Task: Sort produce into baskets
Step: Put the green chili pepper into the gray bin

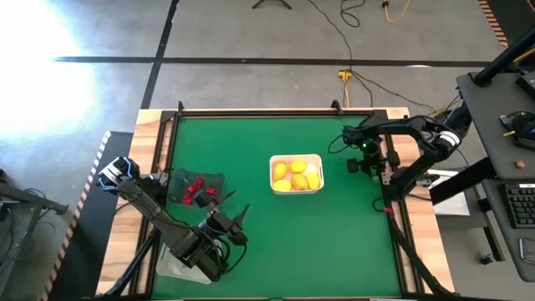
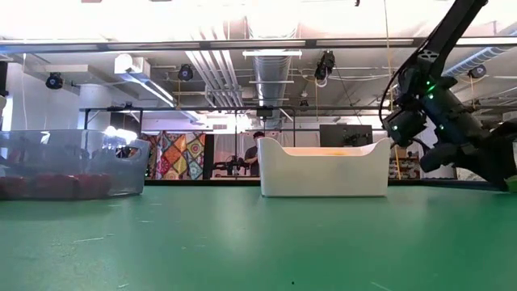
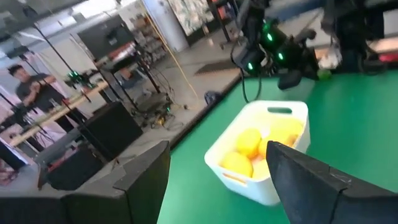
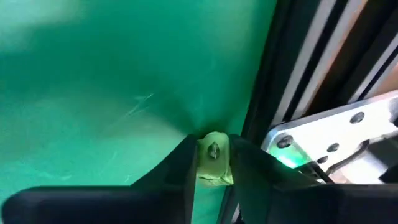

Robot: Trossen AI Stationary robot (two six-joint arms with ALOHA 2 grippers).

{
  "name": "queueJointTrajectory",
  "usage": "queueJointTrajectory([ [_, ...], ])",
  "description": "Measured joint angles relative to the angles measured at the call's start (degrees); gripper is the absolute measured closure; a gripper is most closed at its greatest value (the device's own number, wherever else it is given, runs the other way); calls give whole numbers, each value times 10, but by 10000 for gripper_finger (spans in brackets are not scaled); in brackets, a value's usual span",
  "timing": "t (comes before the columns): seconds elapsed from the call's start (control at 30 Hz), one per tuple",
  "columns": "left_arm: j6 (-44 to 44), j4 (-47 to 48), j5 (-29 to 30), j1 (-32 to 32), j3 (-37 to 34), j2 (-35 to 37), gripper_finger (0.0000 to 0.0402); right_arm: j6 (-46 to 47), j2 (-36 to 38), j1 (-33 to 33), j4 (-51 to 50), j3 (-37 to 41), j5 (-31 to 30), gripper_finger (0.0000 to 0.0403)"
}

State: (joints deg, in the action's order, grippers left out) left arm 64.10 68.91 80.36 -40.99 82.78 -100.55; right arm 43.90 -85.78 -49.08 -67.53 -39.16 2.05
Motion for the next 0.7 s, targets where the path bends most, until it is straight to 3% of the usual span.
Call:
queueJointTrajectory([
  [0.13, 5, -16, 41, 2, 0, 0, 153, -11, 19, 38, -4, -2, -1, 334],
  [0.47, -17, -44, 57, 7, 0, 0, 153, 0, 130, 141, -14, -10, 28, 331],
  [0.7, -37, -68, 57, 8, 0, 0, 153, 103, 244, 305, -11, -10, 28, 349],
])
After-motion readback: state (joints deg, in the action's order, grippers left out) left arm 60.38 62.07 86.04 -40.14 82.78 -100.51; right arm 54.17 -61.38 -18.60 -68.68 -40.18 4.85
